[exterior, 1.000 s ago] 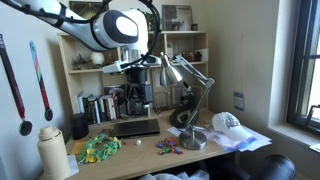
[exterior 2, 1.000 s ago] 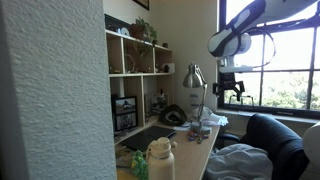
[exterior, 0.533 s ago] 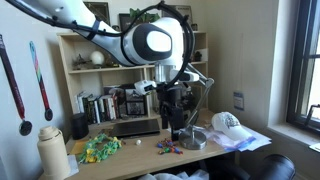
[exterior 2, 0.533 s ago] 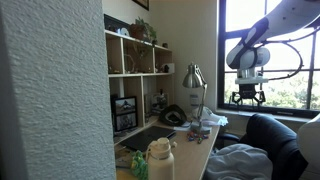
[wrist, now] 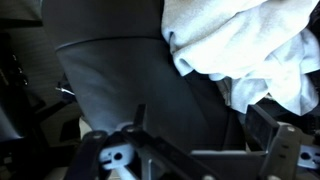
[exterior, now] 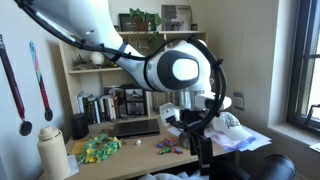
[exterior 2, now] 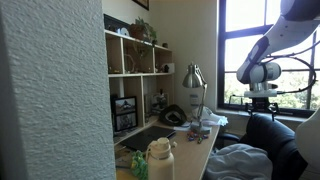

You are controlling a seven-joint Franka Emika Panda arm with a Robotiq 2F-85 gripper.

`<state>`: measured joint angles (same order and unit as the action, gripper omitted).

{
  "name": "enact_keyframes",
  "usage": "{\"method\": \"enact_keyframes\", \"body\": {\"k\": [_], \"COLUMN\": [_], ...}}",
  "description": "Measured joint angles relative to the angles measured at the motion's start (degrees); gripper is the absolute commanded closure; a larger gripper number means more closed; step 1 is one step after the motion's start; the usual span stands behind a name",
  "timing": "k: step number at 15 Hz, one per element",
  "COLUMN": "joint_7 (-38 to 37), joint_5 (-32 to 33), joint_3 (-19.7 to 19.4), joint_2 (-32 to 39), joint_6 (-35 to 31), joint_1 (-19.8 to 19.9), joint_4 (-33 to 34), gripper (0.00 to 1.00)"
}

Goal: Push the chair into the desk

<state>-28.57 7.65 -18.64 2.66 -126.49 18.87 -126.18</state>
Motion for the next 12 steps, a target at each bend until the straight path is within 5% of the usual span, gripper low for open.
{"method": "enact_keyframes", "body": {"k": [12], "joint_7": [0.1], "joint_5": [2.7], "joint_3": [-7.4], "joint_2": [5.8], "joint_6": [-0.3], "joint_1": [3.3], "joint_4": [2.9], "gripper": [0.0]}}
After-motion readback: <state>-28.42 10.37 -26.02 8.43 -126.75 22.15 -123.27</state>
